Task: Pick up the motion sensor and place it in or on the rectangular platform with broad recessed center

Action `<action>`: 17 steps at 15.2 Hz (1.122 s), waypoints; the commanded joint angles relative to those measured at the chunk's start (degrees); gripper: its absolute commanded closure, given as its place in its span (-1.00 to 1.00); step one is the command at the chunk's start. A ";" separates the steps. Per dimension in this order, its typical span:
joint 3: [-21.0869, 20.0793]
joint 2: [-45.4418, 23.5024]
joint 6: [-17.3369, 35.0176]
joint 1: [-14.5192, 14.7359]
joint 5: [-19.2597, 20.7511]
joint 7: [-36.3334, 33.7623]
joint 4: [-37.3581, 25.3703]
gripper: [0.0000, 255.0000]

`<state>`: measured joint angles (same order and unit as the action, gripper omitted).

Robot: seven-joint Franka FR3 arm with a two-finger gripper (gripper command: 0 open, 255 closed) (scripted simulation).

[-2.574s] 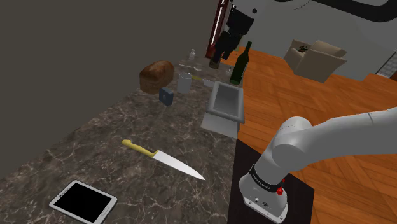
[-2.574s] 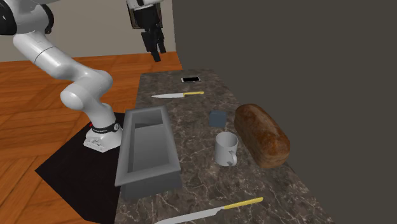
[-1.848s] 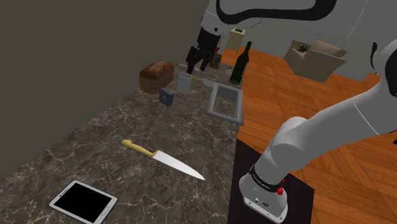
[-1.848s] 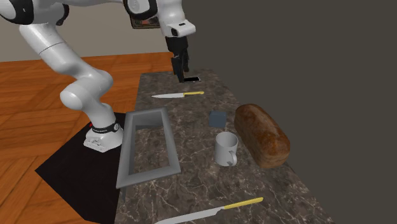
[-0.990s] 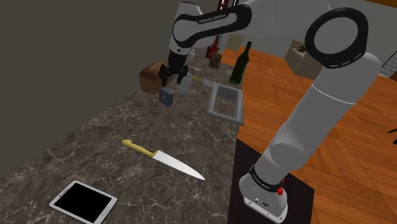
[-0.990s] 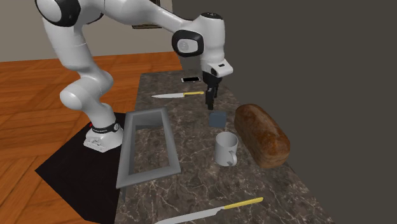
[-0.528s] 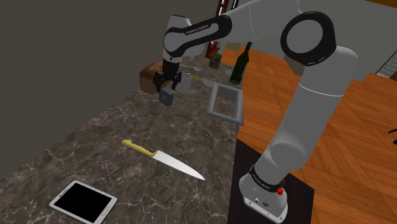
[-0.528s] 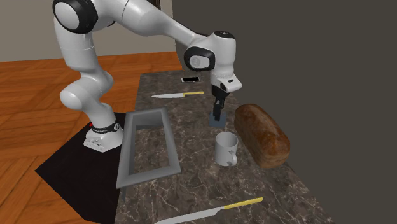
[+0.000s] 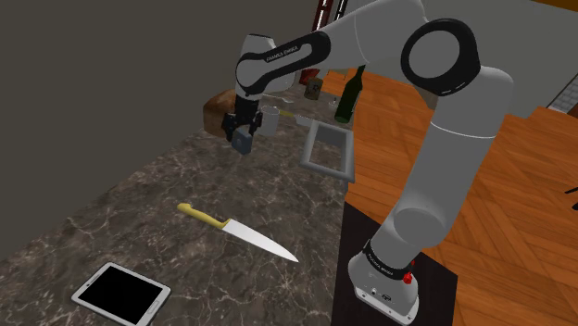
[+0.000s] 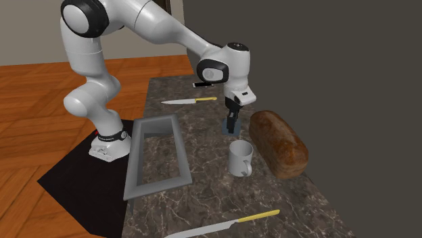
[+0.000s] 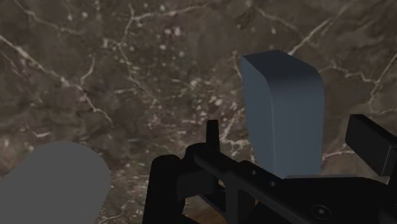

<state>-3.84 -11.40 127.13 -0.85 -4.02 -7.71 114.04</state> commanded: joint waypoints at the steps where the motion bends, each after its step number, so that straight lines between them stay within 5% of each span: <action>1: 0.00 -0.03 0.09 0.00 0.00 0.00 0.04 -1.00; 4: 0.00 -0.03 0.08 0.00 0.00 0.00 0.04 -1.00; 5: 0.00 -0.03 0.08 0.00 0.00 0.00 0.04 1.00; 17: 0.01 1.03 -2.00 -0.02 0.02 -0.11 -0.99 1.00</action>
<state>-3.88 -10.59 125.86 -0.79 -3.99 -7.92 113.55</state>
